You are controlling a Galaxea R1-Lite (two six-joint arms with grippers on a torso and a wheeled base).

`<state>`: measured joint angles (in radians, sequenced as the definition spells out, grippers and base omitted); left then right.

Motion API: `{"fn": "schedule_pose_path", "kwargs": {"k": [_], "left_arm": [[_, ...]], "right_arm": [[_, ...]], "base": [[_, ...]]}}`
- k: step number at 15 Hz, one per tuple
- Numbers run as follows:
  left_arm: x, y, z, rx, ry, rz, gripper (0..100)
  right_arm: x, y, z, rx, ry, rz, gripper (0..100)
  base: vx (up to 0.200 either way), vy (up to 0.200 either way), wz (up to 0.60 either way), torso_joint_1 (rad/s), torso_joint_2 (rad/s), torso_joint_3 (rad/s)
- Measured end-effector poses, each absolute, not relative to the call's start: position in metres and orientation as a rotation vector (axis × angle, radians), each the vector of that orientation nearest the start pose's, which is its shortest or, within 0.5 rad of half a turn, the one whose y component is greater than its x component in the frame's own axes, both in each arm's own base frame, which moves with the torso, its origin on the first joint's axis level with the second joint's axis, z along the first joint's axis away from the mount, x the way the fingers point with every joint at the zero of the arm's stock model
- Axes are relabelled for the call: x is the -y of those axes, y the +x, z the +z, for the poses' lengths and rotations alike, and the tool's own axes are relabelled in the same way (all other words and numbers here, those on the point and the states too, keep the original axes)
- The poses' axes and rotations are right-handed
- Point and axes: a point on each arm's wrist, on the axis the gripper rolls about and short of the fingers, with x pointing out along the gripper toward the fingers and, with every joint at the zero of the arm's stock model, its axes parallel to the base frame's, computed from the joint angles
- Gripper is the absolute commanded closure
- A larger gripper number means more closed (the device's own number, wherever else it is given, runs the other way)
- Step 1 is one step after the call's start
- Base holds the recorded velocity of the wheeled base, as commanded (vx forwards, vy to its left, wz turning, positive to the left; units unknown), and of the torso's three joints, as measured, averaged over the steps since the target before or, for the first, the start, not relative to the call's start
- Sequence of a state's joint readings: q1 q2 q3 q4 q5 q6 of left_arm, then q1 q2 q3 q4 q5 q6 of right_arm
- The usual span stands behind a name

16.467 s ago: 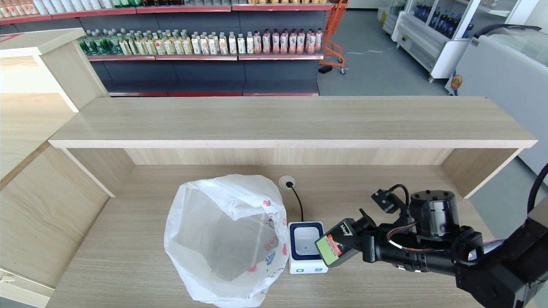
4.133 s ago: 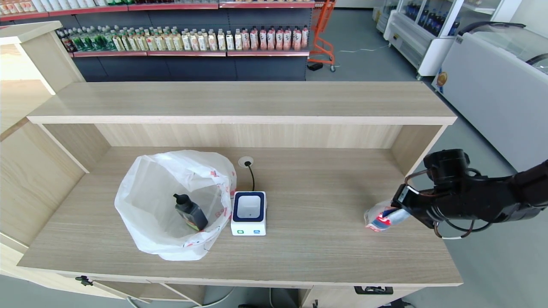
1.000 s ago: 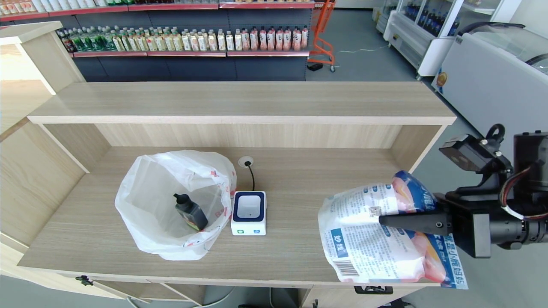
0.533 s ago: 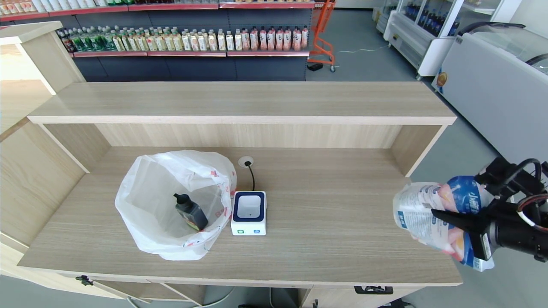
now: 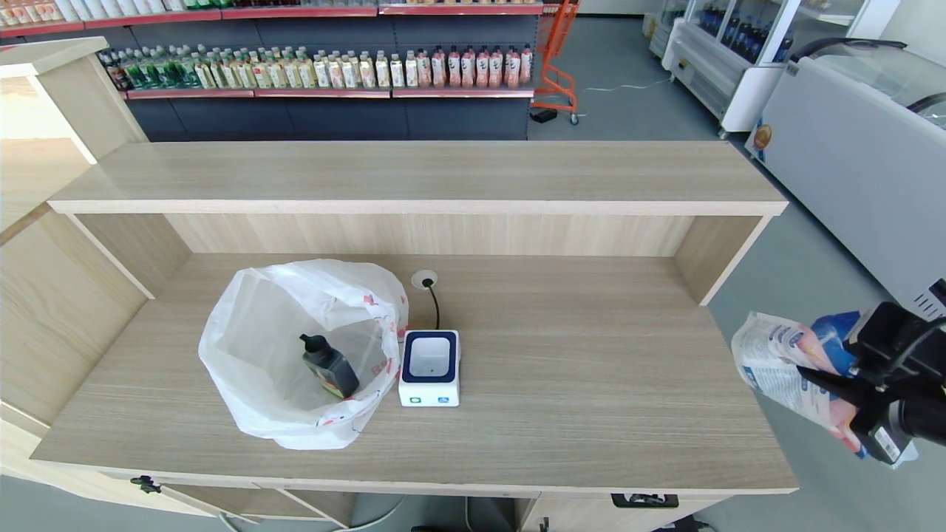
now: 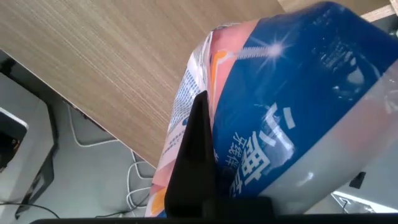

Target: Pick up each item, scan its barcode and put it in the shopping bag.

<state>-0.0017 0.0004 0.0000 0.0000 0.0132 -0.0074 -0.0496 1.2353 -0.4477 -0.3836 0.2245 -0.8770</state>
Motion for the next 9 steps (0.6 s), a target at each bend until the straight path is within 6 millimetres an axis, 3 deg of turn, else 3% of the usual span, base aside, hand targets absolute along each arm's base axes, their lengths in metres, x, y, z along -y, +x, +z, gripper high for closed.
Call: {"fn": "schedule_pose_path", "kwargs": {"k": [9], "left_arm": [[-0.0003,-0.0228,0.0755,0.000,-0.007,0.011,0]], "right_arm": [[-0.0023,0.1642,0.1719,-0.271,-0.829,0.369,100]], "base": [[0.000,0.000,0.00,0.000,0.00,0.000]]}}
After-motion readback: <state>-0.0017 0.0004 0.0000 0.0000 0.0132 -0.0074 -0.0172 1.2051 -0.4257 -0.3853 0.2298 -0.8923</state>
